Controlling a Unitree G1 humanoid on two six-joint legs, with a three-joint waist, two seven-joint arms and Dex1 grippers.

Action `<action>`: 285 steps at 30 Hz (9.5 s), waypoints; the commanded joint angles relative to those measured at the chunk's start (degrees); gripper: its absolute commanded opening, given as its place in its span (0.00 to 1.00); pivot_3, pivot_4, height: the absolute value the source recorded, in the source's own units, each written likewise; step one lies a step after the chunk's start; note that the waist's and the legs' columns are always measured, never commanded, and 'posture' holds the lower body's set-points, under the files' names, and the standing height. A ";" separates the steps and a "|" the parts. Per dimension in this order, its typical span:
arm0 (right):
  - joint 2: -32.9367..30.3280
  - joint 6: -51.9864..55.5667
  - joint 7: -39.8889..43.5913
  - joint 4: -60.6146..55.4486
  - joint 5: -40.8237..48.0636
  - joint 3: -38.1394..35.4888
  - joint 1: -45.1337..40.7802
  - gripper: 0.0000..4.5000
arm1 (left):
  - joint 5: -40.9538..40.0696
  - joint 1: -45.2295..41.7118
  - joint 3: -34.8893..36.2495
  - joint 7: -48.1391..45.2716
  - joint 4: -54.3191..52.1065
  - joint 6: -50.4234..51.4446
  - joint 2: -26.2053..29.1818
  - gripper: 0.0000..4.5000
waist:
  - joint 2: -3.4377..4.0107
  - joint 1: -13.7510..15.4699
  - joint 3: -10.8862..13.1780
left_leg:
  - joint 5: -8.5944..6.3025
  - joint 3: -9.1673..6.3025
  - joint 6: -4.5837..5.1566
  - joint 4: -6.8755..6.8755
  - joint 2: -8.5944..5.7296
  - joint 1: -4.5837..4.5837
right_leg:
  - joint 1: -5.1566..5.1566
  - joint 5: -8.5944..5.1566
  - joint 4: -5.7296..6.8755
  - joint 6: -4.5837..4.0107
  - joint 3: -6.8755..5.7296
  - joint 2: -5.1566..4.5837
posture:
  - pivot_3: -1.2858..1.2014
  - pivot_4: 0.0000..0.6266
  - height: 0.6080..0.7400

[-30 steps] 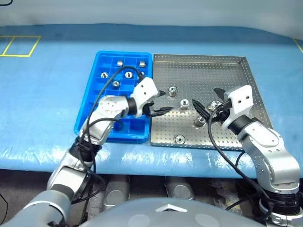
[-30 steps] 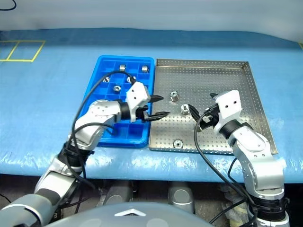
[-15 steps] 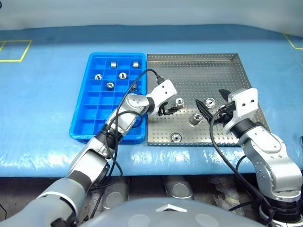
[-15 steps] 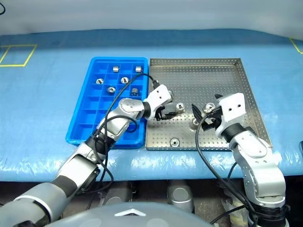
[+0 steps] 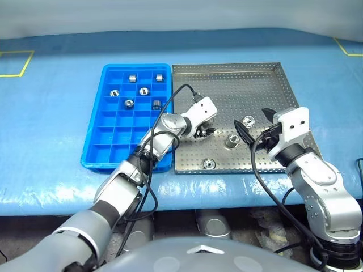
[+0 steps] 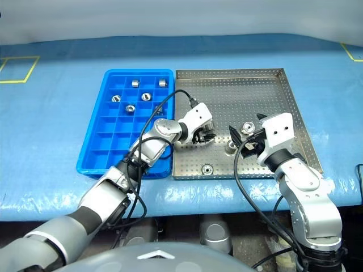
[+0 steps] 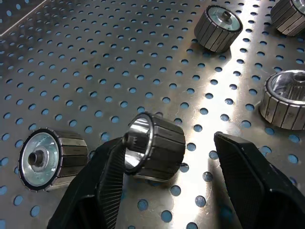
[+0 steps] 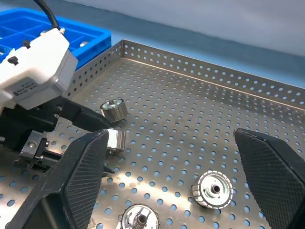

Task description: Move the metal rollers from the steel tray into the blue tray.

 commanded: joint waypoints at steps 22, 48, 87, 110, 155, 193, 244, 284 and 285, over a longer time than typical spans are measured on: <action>1.10 -3.43 -1.36 -1.09 -2.56 -0.54 -1.21 1.00 | -0.79 0.33 2.31 -3.27 -1.77 -1.44 -1.18 0.01 | 0.00 -0.13 0.00 | -0.02 0.01 0.02 0.00 0.00 0.00 | 0.00 0.00 -0.02 0.01 0.01 0.00 | 0.42 0.24 1.00; 3.79 -5.04 -1.71 0.16 -4.53 2.01 -1.42 1.00 | -1.92 -7.84 13.05 7.02 6.87 -1.49 -1.78 0.49 | -0.01 -0.79 0.01 | -0.05 0.00 0.05 0.04 -0.03 -0.07 | -0.01 0.01 -0.08 0.08 0.01 -0.01 | 0.41 0.24 1.00; 4.87 -6.31 -2.18 2.55 -6.32 2.93 -2.99 1.00 | -12.16 -4.69 21.02 -0.34 -11.74 6.42 3.63 0.29 | 0.01 -2.31 0.00 | -0.05 0.00 0.04 0.03 -0.01 -0.02 | 0.00 0.01 -0.04 0.09 0.03 -0.01 | 0.42 0.24 1.00; 4.64 -6.44 2.44 7.40 -6.16 9.01 -9.17 1.00 | -4.30 23.11 26.01 8.59 -41.60 19.91 32.00 0.29 | 0.03 4.08 0.07 | -0.05 -0.05 0.03 -0.04 0.04 0.04 | -0.01 -0.01 -0.01 0.00 0.00 -0.01 | 0.49 0.24 1.00; 1.61 3.19 -4.55 -5.00 -12.34 2.38 3.78 1.00 | -18.32 12.02 -4.42 -23.67 -38.77 11.71 25.84 0.64 | 0.09 -0.14 0.03 | -0.11 0.07 0.04 0.11 0.07 0.02 | 0.02 -0.16 0.01 -0.22 0.06 0.01 | 0.41 0.24 1.00; 3.49 1.94 -4.90 -4.32 -14.69 2.72 2.37 1.00 | -11.40 10.33 -6.67 -22.48 -27.12 11.01 18.29 0.01 | 0.18 -2.43 -0.03 | -0.15 0.05 0.11 0.19 0.06 0.07 | 0.10 -0.12 0.03 -0.13 0.05 0.02 | 0.41 0.24 1.00; 3.88 -0.55 -4.55 -2.08 -15.99 3.55 2.54 1.00 | -7.42 9.49 -0.17 -11.85 -16.33 -1.93 8.49 0.48 | 0.15 -2.43 -0.01 | -0.16 0.05 0.12 0.19 0.04 0.02 | 0.07 -0.05 -0.01 0.01 0.06 0.01 | 0.41 0.24 1.00; 4.51 -0.19 -5.03 -2.33 -17.16 4.49 2.68 1.00 | -5.71 2.65 7.99 0.02 1.45 -9.91 -3.24 0.87 | 0.13 -2.95 0.00 | -0.17 0.05 0.11 0.20 0.01 -0.02 | 0.07 -0.03 -0.08 0.06 0.05 0.01 | 0.40 0.24 1.00; 4.71 -0.19 -5.07 -2.28 -17.13 4.59 2.72 1.00 | -5.63 1.91 8.32 0.61 3.30 -10.55 -3.80 0.87 | 0.12 -2.97 0.01 | -0.17 0.05 0.11 0.20 0.00 -0.03 | 0.07 -0.03 -0.08 0.07 0.05 0.00 | 0.40 0.24 1.00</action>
